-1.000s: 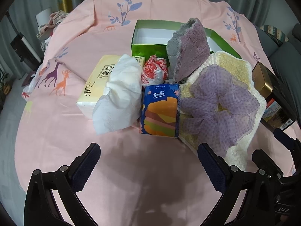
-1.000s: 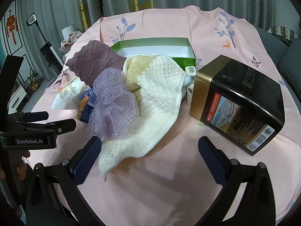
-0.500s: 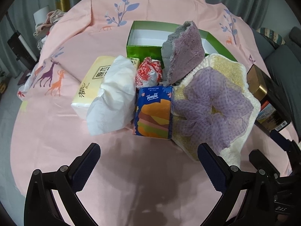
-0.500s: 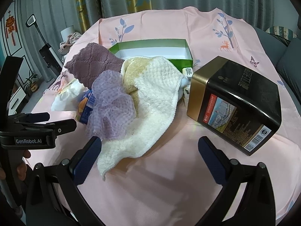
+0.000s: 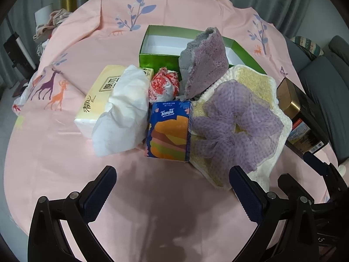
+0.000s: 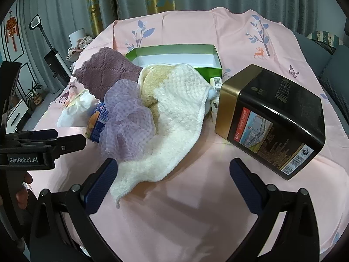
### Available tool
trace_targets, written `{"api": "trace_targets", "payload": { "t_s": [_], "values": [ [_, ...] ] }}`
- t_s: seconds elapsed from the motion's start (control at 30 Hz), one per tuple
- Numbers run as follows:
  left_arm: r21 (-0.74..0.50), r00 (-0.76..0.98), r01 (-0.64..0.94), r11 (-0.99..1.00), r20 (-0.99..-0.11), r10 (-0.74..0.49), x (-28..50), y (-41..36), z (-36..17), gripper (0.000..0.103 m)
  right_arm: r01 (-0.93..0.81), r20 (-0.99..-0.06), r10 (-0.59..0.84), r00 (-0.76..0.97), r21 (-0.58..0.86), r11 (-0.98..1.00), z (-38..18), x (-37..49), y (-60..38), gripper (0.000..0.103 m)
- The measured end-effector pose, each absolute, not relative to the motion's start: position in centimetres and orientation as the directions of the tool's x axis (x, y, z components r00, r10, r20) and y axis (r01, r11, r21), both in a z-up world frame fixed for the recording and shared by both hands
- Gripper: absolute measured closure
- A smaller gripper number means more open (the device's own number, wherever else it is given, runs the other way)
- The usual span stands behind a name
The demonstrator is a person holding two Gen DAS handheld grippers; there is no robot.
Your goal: Organize soft objects
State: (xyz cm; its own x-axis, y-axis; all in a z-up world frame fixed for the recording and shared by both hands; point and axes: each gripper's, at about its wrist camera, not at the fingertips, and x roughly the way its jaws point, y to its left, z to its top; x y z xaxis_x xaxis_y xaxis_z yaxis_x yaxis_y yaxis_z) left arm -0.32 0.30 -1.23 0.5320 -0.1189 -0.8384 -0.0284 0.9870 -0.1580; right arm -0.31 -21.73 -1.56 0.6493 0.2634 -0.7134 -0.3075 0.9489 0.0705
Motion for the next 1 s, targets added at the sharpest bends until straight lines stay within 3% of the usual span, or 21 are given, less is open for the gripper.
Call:
{"api": "trace_targets", "payload": {
  "t_s": [0.5,0.8,1.0],
  "values": [
    [-0.195,0.516,-0.036,0.980,-0.844,-0.149,-0.4,0.8,-1.5,0.000,-0.324,-0.694,0.295,0.657,0.093,0.941,-1.4,-0.7,-22.0,0.001],
    [-0.337,0.519,0.025,0.941,-0.801,-0.300,-0.3,0.8,-0.9,0.000,-0.364,-0.691,0.317,0.650,0.083,0.928,-1.3,-1.0,-21.1,0.001],
    [-0.338,0.517,0.025,0.941,-0.801,-0.302,0.2,0.5,-0.7,0.000,-0.379,-0.689,0.324,0.648,0.078,0.922,-1.1,-1.1,-20.8,0.001]
  ]
}}
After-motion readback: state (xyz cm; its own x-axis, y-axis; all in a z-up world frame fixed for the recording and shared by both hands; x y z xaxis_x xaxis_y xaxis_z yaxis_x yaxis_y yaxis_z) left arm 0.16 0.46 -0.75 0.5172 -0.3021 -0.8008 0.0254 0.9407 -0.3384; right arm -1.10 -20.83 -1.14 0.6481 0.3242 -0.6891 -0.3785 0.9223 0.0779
